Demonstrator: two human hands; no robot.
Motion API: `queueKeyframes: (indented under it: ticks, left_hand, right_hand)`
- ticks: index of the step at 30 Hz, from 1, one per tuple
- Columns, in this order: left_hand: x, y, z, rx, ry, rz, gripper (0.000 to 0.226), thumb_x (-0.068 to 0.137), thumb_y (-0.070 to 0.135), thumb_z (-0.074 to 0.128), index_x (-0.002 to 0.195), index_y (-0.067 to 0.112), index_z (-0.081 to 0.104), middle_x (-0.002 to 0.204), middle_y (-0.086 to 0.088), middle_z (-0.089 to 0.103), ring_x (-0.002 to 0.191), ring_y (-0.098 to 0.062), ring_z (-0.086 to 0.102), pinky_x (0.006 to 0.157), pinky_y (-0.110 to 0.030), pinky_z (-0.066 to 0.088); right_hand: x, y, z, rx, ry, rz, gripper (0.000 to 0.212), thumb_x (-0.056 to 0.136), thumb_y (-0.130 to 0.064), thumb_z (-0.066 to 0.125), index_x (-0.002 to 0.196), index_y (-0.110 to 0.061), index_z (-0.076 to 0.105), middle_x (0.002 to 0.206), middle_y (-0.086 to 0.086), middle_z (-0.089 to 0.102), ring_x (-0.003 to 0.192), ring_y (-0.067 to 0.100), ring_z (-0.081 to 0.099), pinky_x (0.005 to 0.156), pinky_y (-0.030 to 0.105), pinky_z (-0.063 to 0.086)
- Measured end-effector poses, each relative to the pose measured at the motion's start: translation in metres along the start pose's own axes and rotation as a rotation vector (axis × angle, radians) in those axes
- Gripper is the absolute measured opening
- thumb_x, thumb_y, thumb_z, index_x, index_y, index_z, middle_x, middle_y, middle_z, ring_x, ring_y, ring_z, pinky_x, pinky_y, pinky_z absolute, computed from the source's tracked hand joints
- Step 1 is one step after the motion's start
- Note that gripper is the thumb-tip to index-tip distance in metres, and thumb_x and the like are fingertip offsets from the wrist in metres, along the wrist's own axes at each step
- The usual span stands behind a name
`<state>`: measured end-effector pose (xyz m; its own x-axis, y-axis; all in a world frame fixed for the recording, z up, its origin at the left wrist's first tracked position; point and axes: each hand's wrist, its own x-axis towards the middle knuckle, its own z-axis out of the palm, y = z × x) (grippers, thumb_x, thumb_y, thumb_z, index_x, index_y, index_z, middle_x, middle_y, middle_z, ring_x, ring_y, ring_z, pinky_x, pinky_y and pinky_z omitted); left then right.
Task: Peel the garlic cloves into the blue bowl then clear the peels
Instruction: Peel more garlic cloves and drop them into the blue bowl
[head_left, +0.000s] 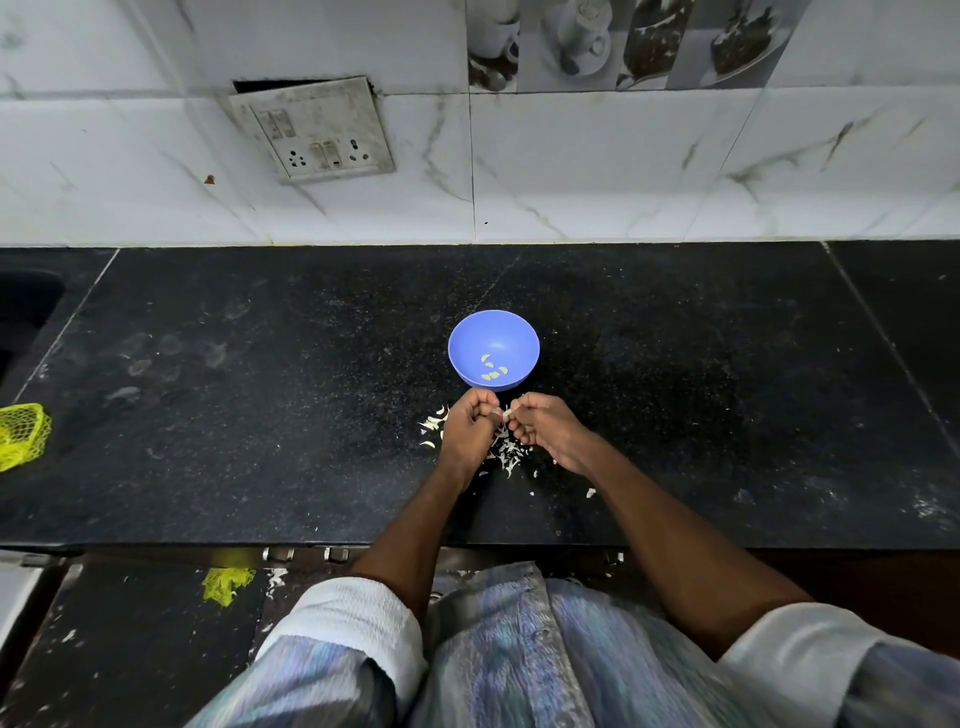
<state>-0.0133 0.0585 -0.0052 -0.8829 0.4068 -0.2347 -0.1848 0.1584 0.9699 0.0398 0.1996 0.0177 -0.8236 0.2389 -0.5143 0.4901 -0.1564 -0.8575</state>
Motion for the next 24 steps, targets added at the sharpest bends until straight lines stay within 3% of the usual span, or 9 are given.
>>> queueKeyframes:
  ticks: [5, 13, 19, 24]
  left_hand:
    - [0.0043, -0.0026, 0.0002, -0.038, 0.047, -0.048, 0.026, 0.087, -0.007, 0.057, 0.094, 0.017, 0.064, 0.067, 0.009, 0.059, 0.067, -0.01, 0.054, 0.071, -0.03, 0.048]
    - [0.0038, -0.004, 0.0035, -0.026, 0.125, -0.048, 0.027, 0.092, -0.008, 0.057, 0.098, 0.017, 0.065, 0.066, 0.01, 0.058, 0.062, -0.007, 0.051, 0.065, -0.025, 0.046]
    - [0.0032, -0.0014, 0.005, 0.0, 0.124, -0.019, 0.024, 0.097, -0.007, 0.056, 0.1, 0.015, 0.065, 0.077, 0.003, 0.063, 0.067, -0.006, 0.055, 0.068, -0.022, 0.049]
    - [0.0035, -0.0032, 0.0059, 0.111, 0.055, 0.053, 0.026, 0.096, -0.004, 0.06, 0.103, 0.02, 0.068, 0.077, 0.001, 0.065, 0.071, -0.013, 0.058, 0.072, -0.032, 0.051]
  right_hand:
    - [0.0022, -0.0004, -0.0026, -0.082, -0.009, -0.056, 0.019, 0.105, -0.006, 0.053, 0.09, -0.008, 0.066, 0.079, 0.01, 0.063, 0.068, 0.013, 0.055, 0.061, 0.024, 0.045]
    - [0.0035, 0.0033, -0.0051, -0.203, -0.036, -0.11, 0.013, 0.105, -0.008, 0.054, 0.098, -0.008, 0.064, 0.079, 0.008, 0.066, 0.068, 0.012, 0.058, 0.06, 0.021, 0.047]
    - [0.002, 0.0023, -0.0049, -0.227, -0.043, -0.12, 0.011, 0.106, -0.008, 0.053, 0.101, -0.007, 0.062, 0.077, 0.007, 0.066, 0.067, 0.01, 0.058, 0.059, 0.02, 0.047]
    - [0.0007, -0.0003, -0.0047, -0.116, 0.02, -0.117, 0.009, 0.102, -0.004, 0.058, 0.101, -0.003, 0.067, 0.081, 0.011, 0.068, 0.068, 0.014, 0.061, 0.063, 0.024, 0.051]
